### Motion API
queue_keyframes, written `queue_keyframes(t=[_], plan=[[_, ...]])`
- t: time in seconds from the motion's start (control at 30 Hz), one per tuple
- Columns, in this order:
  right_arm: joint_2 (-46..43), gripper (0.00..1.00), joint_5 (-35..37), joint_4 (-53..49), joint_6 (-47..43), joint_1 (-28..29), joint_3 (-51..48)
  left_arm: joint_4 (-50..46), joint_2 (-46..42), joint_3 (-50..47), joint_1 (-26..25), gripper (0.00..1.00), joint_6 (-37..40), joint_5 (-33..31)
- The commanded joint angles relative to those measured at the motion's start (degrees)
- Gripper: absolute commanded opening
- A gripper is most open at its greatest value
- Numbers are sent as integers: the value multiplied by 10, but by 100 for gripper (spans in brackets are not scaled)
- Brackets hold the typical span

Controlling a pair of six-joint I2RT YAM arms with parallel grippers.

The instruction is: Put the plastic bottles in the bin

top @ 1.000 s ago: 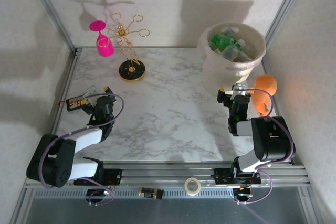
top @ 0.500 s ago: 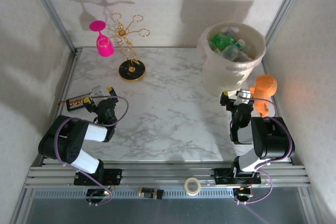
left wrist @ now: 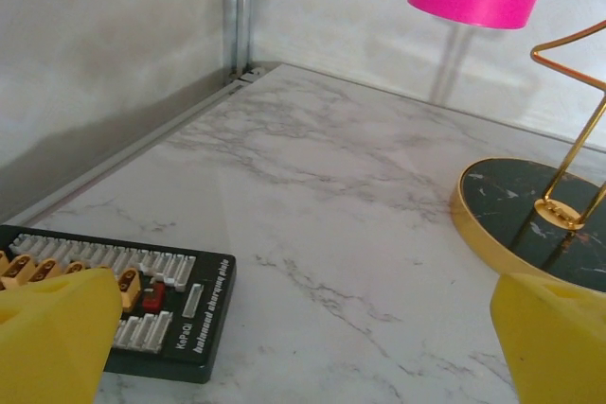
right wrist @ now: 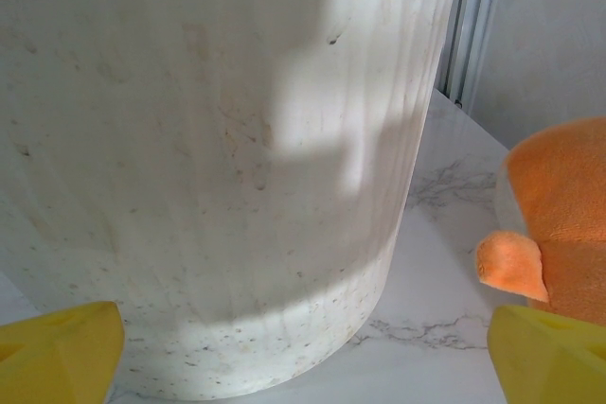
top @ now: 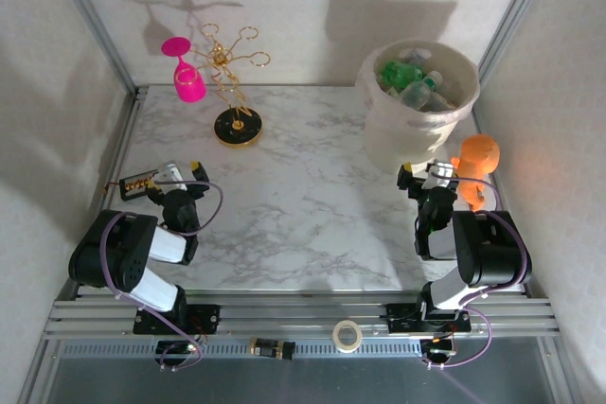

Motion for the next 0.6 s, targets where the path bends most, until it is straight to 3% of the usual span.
queue_keyframes(t=[0.0,0.57], plan=[[3,99,-4,21,2,-2,-1,22,4,6,0,100,-7,18],[4,99,-6,19,0,-2,0,17,3,7,0,100,-8,19]])
